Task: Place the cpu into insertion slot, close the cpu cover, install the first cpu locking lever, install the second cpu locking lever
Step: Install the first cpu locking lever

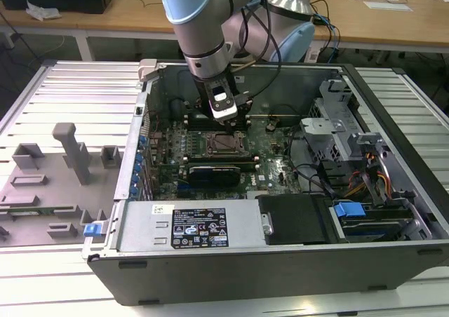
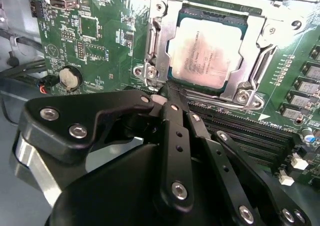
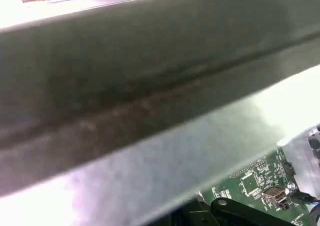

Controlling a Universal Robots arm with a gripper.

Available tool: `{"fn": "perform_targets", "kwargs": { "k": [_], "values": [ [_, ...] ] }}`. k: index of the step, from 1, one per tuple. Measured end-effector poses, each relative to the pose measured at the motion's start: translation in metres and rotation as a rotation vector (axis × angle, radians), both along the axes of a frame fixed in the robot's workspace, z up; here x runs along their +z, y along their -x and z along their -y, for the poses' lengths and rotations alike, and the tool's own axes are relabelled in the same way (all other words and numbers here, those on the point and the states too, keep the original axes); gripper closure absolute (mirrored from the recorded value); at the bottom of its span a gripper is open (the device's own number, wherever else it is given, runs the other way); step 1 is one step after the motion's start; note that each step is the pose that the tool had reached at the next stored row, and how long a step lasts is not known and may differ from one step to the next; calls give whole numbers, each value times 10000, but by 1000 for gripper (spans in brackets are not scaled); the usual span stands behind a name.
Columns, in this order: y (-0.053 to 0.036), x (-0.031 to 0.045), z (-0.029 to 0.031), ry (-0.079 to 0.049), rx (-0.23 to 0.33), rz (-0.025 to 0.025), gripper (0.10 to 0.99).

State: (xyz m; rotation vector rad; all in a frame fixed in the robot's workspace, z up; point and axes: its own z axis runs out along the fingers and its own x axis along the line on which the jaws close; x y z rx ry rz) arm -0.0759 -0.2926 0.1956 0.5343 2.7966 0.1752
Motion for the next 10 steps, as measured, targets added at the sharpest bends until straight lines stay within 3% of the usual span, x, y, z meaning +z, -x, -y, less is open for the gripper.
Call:
{"fn": "perform_targets", "kwargs": {
  "k": [10],
  "values": [
    [0, 163, 0, 1, 1, 0, 980]
  ]
}}
